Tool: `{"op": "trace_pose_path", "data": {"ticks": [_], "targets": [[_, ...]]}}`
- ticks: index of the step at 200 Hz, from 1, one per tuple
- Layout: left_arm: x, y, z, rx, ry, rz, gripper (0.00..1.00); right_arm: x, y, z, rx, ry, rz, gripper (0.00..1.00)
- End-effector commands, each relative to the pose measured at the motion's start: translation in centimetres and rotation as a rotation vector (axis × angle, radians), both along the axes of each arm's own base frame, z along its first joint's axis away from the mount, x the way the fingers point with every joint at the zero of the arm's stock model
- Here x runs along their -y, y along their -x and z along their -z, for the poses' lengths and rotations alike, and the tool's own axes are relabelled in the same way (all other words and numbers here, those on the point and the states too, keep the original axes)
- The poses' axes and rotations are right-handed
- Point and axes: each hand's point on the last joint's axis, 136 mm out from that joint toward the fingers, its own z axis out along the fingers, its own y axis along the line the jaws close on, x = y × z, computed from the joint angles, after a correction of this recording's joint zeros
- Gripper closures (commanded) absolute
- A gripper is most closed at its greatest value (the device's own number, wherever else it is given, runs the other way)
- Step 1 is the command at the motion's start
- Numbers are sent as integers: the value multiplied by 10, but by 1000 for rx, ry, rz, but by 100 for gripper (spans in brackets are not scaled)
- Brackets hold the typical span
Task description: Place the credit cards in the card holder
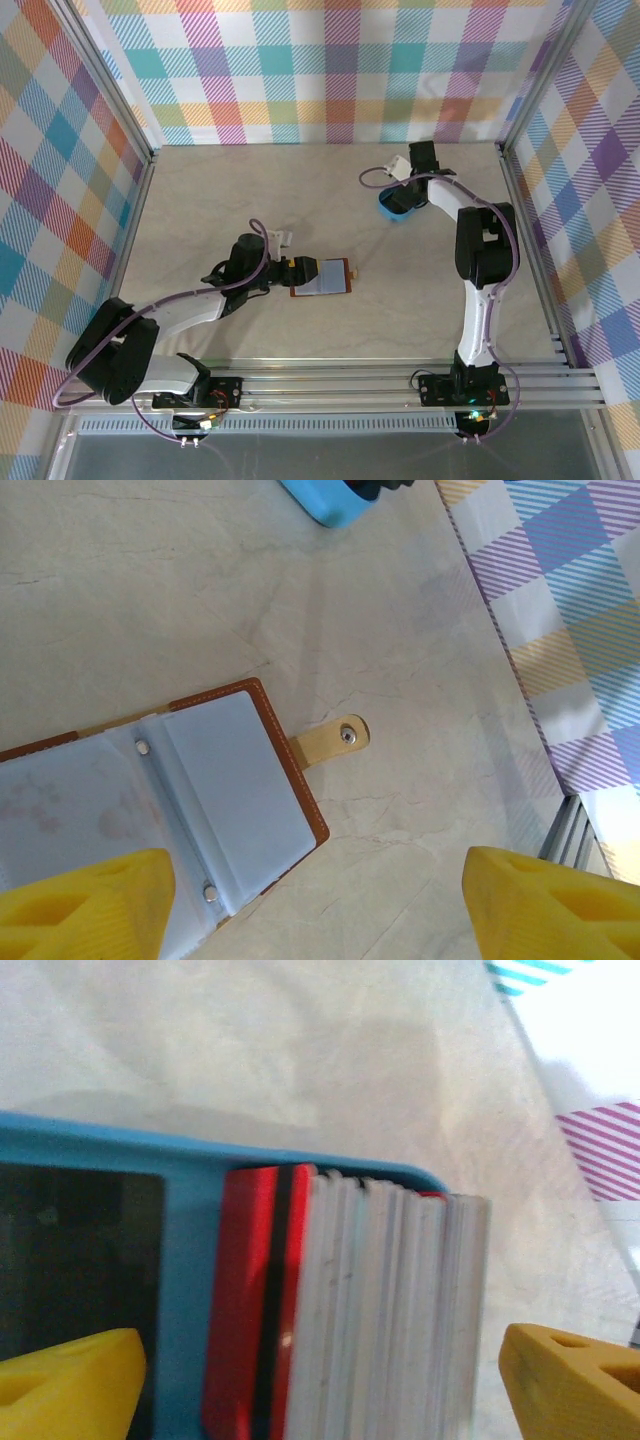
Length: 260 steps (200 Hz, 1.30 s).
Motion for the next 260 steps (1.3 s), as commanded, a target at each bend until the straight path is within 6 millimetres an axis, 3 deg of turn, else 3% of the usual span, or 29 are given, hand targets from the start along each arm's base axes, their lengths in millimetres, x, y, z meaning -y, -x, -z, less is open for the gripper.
{"op": "trace_pose_path", "data": {"ticks": [1, 27, 86, 214, 260], "targets": [[4, -3, -5, 11, 2, 32, 24, 8, -20, -11, 67, 62, -7, 14], [3, -5, -3, 4, -2, 29, 25, 10, -26, -11, 77, 73, -1, 23], [5, -8, -4, 0, -2, 38, 25, 3, -24, -24, 81, 25, 2, 54], [11, -15, -9, -3, 23, 42, 28, -9, -19, -44, 115, 6, -6, 85], [13, -14, -16, 4, 48, 47, 28, -26, -1, -51, 43, -103, -16, 98]]}}
